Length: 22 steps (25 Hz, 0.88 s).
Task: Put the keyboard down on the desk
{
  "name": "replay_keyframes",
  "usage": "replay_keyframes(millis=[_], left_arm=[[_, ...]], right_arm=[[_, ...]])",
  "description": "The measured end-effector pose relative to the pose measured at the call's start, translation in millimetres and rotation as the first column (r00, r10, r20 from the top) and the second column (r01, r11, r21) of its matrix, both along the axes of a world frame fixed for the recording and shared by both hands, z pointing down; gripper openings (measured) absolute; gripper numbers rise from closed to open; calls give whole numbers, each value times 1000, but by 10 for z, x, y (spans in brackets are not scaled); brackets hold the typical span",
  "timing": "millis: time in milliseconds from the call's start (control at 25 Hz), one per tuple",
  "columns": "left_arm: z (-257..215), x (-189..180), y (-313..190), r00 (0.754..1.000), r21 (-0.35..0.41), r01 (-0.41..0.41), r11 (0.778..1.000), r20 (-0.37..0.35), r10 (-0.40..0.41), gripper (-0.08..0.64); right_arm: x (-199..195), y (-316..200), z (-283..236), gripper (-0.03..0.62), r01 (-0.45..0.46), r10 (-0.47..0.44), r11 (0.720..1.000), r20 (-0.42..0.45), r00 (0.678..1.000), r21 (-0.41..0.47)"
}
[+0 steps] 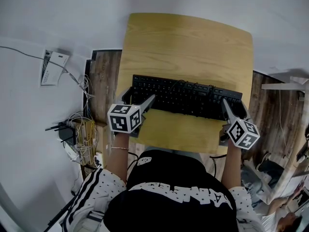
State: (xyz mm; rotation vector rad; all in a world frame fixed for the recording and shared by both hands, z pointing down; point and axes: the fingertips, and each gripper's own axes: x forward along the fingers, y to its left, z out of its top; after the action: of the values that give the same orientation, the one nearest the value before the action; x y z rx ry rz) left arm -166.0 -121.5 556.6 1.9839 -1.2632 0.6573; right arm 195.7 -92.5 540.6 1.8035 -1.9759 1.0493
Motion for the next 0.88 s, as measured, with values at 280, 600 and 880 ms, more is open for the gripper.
replay_keyframes(millis=[280,600,880], left_arm=[[58,31,12,1000,-21,-1,1000,-10,1,417],[103,48,60,1000,-42,2,999,-4,-2,417],[99,-1,99,1000,-46,-3,999,14,4,417]], right_arm=[[19,-8,49,379,-2,2,1000,-19,1000,-16],[36,38,114,390,-15,14,999,-33,999,-42],[-12,59,151,391,-14,13,999,-22,1000,-40]])
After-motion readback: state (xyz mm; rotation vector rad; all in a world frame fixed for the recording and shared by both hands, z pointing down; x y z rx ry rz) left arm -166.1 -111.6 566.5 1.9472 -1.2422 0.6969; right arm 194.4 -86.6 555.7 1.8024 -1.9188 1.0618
